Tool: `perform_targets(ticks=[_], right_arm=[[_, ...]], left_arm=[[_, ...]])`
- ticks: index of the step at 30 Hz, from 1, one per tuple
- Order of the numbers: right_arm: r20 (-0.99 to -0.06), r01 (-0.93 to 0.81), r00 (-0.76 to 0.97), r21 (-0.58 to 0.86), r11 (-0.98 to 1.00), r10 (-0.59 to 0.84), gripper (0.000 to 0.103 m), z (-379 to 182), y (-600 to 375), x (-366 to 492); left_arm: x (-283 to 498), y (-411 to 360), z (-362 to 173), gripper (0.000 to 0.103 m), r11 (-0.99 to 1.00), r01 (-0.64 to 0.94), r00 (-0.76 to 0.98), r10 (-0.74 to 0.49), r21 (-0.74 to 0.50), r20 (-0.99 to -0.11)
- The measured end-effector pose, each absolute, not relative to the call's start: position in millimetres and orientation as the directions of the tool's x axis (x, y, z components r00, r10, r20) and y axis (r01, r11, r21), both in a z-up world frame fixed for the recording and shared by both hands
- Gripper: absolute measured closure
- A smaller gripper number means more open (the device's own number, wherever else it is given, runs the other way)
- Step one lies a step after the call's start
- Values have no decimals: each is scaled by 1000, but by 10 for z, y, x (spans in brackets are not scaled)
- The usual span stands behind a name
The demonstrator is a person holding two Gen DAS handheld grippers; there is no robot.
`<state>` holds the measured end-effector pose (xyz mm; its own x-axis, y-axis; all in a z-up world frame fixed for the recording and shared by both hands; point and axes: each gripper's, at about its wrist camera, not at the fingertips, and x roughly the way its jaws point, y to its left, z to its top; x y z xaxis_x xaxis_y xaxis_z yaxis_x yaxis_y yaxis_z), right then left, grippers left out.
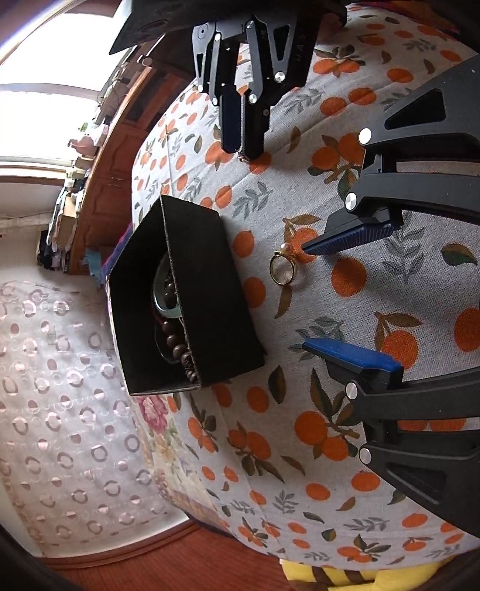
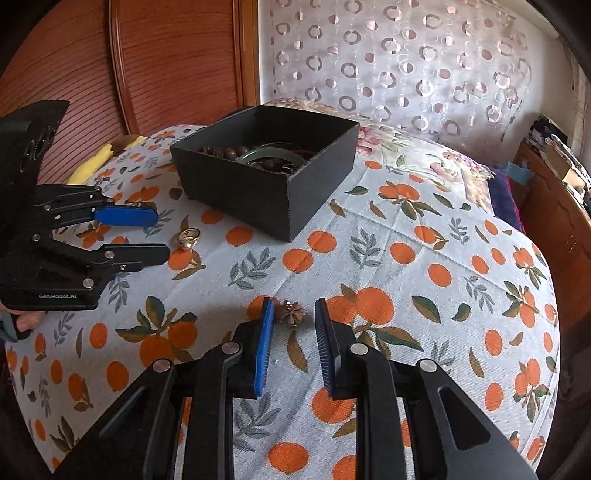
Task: Organize jewelry
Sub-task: 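Close the left tool on the gold ring while the right tool nears the brooch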
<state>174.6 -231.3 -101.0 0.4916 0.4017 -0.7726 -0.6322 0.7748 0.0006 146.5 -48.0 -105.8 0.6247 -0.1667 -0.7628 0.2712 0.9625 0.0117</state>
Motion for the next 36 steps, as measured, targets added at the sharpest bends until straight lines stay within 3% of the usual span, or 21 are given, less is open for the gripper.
perform_targets(ticks=[8,10,25,36], right_arm=[[-777,-638,490,-11,770,395,78,-1031,-2248,1751],[-777,-640,489,-10,768,397,86,-1032,-2249,1748],[-776,-639,489,-10,769,397,86,-1033,-2247,1749],[-777,-639,489,-9,769,397,86,-1037,-2244,1747]], left_arm=[[1480,-498,-1062,51,961,275,622,-157,26,-767],[1490,-504,-1065,51,961,275,621,-159,23,-768],[1585,-653,-951,50,956,294,637,-183,17,-749],[1631,-712,-1032,76,951,310,618,-184,22,-765]])
